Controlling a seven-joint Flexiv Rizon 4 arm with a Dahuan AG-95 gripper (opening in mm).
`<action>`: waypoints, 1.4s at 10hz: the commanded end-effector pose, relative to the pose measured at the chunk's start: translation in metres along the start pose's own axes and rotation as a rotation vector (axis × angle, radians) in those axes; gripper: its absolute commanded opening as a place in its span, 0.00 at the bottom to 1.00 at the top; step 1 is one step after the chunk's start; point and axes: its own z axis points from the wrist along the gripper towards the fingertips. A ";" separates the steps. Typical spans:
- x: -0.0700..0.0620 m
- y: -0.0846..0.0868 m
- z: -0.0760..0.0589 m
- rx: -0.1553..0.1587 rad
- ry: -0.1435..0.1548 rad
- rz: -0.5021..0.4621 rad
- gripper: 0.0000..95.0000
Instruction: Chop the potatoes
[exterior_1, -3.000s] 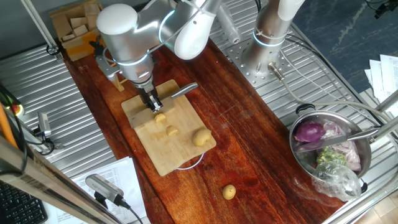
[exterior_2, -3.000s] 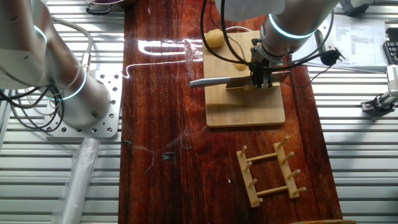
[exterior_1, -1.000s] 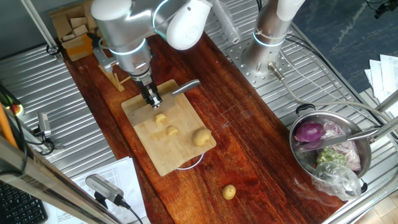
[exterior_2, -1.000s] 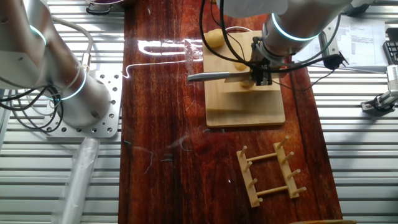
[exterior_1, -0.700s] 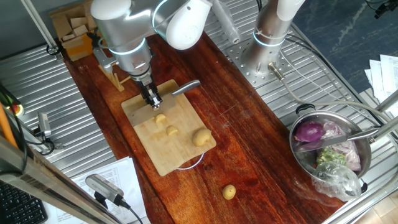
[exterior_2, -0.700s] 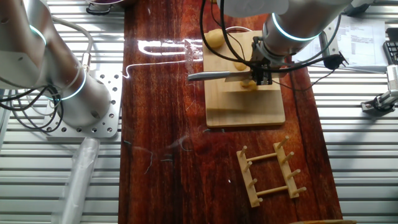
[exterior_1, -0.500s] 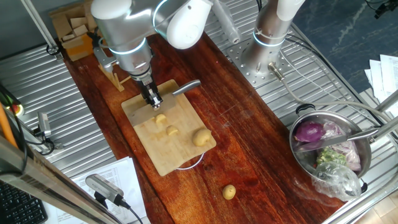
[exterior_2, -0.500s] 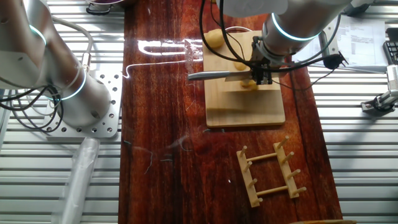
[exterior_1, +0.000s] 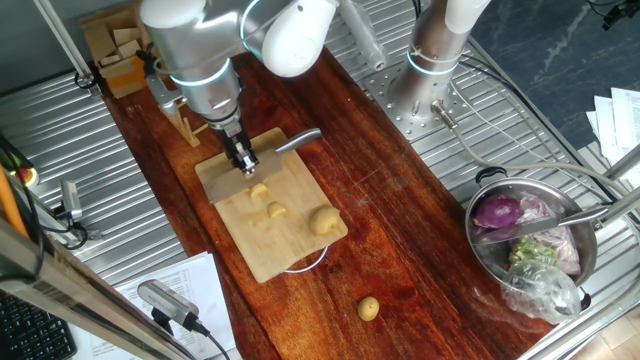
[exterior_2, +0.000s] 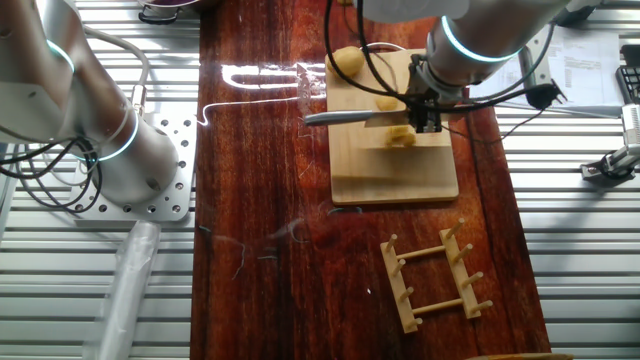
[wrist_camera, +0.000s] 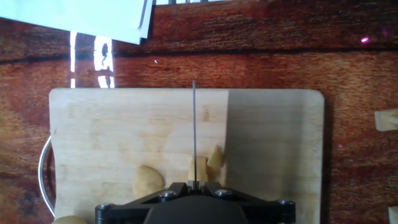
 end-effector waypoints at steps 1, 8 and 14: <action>-0.001 0.004 0.002 0.003 0.000 0.009 0.00; -0.004 0.045 0.003 0.015 -0.003 0.085 0.00; -0.003 0.047 0.003 0.016 0.024 0.023 0.00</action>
